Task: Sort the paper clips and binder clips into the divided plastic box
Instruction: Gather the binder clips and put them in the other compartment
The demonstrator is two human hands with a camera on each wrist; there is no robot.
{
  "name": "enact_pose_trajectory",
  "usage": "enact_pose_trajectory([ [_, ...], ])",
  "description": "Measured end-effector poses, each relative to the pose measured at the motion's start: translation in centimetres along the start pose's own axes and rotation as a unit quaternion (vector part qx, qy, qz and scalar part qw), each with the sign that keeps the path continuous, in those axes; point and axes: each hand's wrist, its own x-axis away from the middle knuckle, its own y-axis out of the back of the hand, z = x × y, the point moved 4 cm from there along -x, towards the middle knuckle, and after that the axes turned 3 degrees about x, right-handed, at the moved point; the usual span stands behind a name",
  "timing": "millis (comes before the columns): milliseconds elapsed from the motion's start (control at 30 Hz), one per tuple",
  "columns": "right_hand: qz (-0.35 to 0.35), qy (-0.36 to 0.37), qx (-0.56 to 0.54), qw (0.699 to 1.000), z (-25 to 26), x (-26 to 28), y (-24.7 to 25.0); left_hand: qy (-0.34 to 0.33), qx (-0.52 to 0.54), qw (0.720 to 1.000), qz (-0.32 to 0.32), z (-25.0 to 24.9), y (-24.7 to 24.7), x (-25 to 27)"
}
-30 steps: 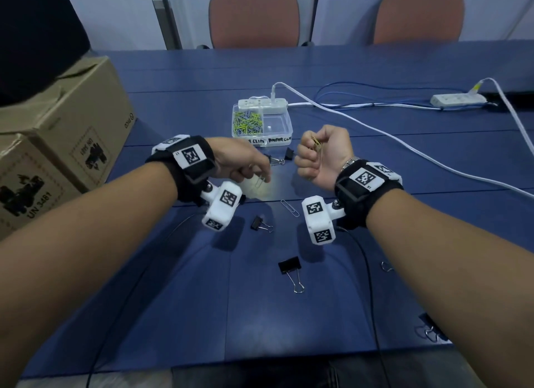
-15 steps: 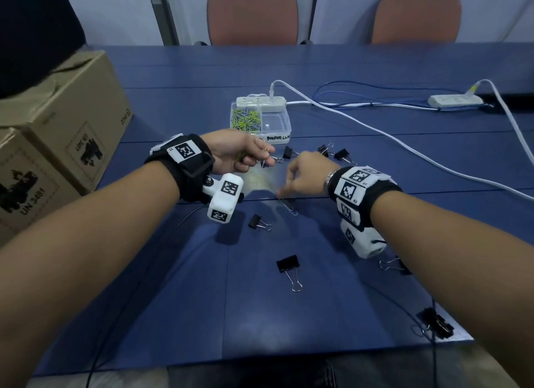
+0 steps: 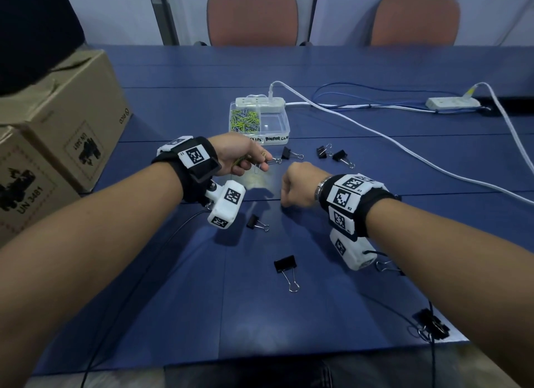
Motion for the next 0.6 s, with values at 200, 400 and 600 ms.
enact_pose_trajectory([
  [200,0.049,-0.027,-0.037,0.998,-0.1,0.4,0.3,0.004,0.003,1.000,-0.020,-0.1,0.5,0.1],
  [400,0.076,-0.129,-0.529,0.835,-1.0,-0.8,1.6,0.013,0.082,0.994,-0.070,0.3,2.3,-0.2],
  [600,0.091,-0.056,-0.731,0.675,0.2,-3.5,4.4,0.015,0.192,0.977,-0.092,-0.9,4.4,-0.7],
])
